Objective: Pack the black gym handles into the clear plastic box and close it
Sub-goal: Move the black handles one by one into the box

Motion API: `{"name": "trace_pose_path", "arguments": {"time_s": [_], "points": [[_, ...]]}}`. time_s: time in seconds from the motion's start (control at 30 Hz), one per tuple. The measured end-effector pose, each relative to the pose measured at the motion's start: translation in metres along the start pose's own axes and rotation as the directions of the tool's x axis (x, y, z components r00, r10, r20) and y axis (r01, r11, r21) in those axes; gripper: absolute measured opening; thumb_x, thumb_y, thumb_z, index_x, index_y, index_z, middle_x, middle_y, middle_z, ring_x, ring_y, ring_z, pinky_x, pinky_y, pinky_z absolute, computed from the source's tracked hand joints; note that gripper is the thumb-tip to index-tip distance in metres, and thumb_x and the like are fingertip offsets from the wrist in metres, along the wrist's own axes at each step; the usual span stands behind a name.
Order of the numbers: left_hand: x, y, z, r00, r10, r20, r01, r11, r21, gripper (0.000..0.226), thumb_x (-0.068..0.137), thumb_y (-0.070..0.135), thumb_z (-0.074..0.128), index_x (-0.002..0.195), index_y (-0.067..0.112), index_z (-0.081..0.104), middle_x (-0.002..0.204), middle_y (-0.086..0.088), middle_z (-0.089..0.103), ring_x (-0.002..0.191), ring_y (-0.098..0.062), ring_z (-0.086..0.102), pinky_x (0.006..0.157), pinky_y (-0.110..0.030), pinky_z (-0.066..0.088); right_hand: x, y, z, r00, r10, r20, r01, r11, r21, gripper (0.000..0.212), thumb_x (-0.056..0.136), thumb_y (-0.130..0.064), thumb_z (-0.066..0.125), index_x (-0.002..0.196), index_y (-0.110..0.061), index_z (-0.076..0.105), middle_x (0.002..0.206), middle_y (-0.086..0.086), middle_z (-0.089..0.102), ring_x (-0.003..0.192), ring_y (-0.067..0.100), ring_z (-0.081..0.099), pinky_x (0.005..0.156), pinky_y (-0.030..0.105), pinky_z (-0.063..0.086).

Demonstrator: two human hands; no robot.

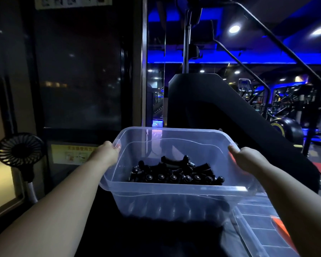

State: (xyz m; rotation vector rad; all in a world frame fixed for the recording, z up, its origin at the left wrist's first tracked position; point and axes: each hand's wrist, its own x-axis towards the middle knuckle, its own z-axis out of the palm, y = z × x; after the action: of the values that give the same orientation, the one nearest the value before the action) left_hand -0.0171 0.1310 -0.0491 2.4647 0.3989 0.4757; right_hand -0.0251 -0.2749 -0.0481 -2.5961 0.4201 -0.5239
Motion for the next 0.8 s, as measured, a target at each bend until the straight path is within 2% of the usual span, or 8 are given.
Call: {"name": "trace_pose_path", "arguments": {"time_s": [0.17, 0.23, 0.3, 0.37, 0.43, 0.5, 0.67, 0.8], "points": [[0.013, 0.009, 0.003, 0.996, -0.018, 0.082, 0.020, 1.000, -0.024, 0.051, 0.098, 0.049, 0.036, 0.117, 0.004, 0.052, 0.088, -0.009, 0.057, 0.076, -0.024, 0.052, 0.072, -0.033, 0.037, 0.026, 0.001, 0.010, 0.998, 0.021, 0.063, -0.022, 1.000, 0.019, 0.060, 0.096, -0.056, 0.030, 0.097, -0.007, 0.065, 0.109, 0.019, 0.065, 0.098, 0.033, 0.060, 0.081, 0.033, 0.042], [0.018, 0.013, 0.004, 0.994, -0.020, 0.110, 0.016, 0.999, 0.035, 0.055, 0.098, 0.049, 0.035, 0.123, 0.002, 0.050, 0.101, -0.013, 0.059, 0.087, -0.028, 0.054, 0.076, -0.033, 0.037, 0.038, 0.001, 0.016, 0.997, 0.021, 0.076, -0.024, 0.999, 0.035, 0.055, 0.096, -0.056, 0.033, 0.090, -0.010, 0.063, 0.112, 0.020, 0.065, 0.101, 0.033, 0.060, 0.079, 0.031, 0.040], [0.023, 0.016, 0.005, 0.991, -0.018, 0.130, 0.006, 0.995, 0.097, 0.057, 0.097, 0.050, 0.035, 0.125, 0.002, 0.050, 0.106, -0.015, 0.060, 0.090, -0.030, 0.054, 0.077, -0.032, 0.038, 0.052, 0.002, 0.023, 0.996, 0.028, 0.084, -0.031, 0.999, 0.036, 0.056, 0.096, -0.053, 0.037, 0.102, -0.006, 0.067, 0.116, 0.020, 0.064, 0.105, 0.032, 0.059, 0.081, 0.031, 0.038], [0.029, 0.019, 0.008, 0.988, -0.029, 0.149, 0.007, 0.990, 0.143, 0.057, 0.097, 0.051, 0.034, 0.124, 0.004, 0.052, 0.106, -0.018, 0.064, 0.093, -0.032, 0.059, 0.077, -0.033, 0.039, 0.066, 0.003, 0.031, 0.994, 0.029, 0.102, -0.034, 0.998, 0.050, 0.057, 0.097, -0.051, 0.041, 0.100, -0.001, 0.068, 0.105, 0.020, 0.066, 0.095, 0.031, 0.059, 0.078, 0.030, 0.035], [0.034, 0.020, 0.010, 0.985, -0.047, 0.163, 0.020, 0.986, 0.164, 0.054, 0.098, 0.049, 0.034, 0.123, 0.005, 0.051, 0.109, -0.019, 0.064, 0.099, -0.034, 0.060, 0.078, -0.035, 0.040, 0.078, 0.004, 0.038, 0.990, 0.012, 0.140, -0.019, 0.999, 0.048, 0.052, 0.098, -0.046, 0.042, 0.070, -0.006, 0.059, 0.071, 0.014, 0.057, 0.074, 0.027, 0.050, 0.070, 0.031, 0.035], [0.040, 0.020, 0.012, 0.984, -0.054, 0.170, 0.023, 0.983, 0.180, 0.051, 0.098, 0.047, 0.034, 0.122, 0.005, 0.051, 0.097, -0.013, 0.062, 0.089, -0.030, 0.057, 0.077, -0.034, 0.038, 0.089, 0.008, 0.043, 0.979, 0.006, 0.205, -0.021, 0.997, 0.072, 0.051, 0.100, -0.038, 0.040, 0.059, -0.008, 0.047, 0.059, 0.008, 0.045, 0.060, 0.027, 0.045, 0.059, 0.033, 0.036], [0.055, 0.007, 0.023, 0.978, -0.069, 0.196, 0.049, 0.993, 0.108, 0.048, 0.098, 0.048, 0.034, 0.118, 0.007, 0.049, 0.100, -0.020, 0.063, 0.090, -0.033, 0.059, 0.073, -0.034, 0.035, 0.115, 0.022, 0.062, 0.976, 0.032, 0.214, -0.033, 0.999, 0.001, 0.053, 0.097, -0.048, 0.041, 0.066, -0.009, 0.058, 0.058, 0.006, 0.052, 0.056, 0.024, 0.052, 0.048, 0.025, 0.034], [0.058, 0.000, 0.026, 0.972, -0.097, 0.212, 0.086, 0.994, 0.059, 0.042, 0.097, 0.051, 0.033, 0.107, 0.013, 0.049, 0.102, -0.015, 0.060, 0.085, -0.031, 0.055, 0.071, -0.035, 0.035, 0.094, 0.017, 0.051, 0.980, -0.002, 0.200, 0.026, 0.992, -0.120, 0.053, 0.099, -0.047, 0.032, 0.083, -0.006, 0.060, 0.086, 0.019, 0.062, 0.081, 0.030, 0.055, 0.068, 0.031, 0.036]]}}
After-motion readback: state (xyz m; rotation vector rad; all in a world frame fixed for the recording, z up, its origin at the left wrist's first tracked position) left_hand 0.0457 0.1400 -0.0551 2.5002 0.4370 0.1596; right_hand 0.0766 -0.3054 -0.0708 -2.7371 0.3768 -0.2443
